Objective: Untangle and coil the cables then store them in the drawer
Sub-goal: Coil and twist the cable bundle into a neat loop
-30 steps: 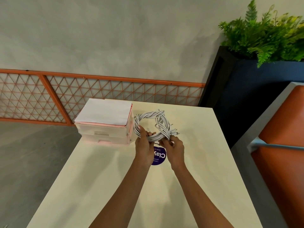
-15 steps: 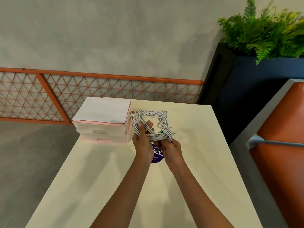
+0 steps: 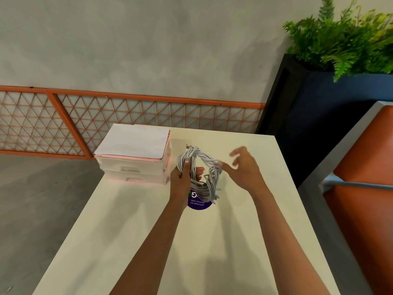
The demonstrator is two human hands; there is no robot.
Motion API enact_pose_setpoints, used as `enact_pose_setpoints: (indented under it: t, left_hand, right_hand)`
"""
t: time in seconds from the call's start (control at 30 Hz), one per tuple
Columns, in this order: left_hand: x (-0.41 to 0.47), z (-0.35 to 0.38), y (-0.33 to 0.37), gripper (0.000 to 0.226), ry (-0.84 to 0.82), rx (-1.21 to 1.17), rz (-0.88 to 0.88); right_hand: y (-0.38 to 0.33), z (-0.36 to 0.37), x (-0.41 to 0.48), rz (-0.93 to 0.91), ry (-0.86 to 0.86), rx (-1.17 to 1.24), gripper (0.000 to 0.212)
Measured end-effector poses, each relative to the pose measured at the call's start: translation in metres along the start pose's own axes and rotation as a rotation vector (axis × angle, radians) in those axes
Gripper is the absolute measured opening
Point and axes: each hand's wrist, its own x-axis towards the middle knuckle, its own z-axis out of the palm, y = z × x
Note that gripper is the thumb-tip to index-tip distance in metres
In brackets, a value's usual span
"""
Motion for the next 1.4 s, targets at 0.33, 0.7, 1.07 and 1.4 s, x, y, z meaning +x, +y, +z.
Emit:
enact_pose_setpoints:
  t: [0.33, 0.7, 1.07, 1.4]
  left_hand:
    - [-0.004, -0.005, 0.01, 0.034, -0.392, 0.103, -0.046]
    - [0.002, -0.009, 0.017, 0.023, -0.387, 0.148, -0.176]
    - [0.002, -0.018, 0.021, 0.025, -0.633, 0.007, -0.382]
    - [0.005, -0.022, 0.01, 0.032, -0.833, -0.268, -0.524]
  right_hand:
    - [0.006, 0.028, 0.017, -0.172, -0.2, 0.369, 0.022]
    - [0.009, 0.033, 0.015, -0.149, -0.081, 0.317, 0.023]
    - [0.02, 0.033, 0.014, 0.048, -0.325, 0.716, 0.021]
    - [0.017, 0.033, 0.006, 0.157, -0.398, 0.915, 0.005]
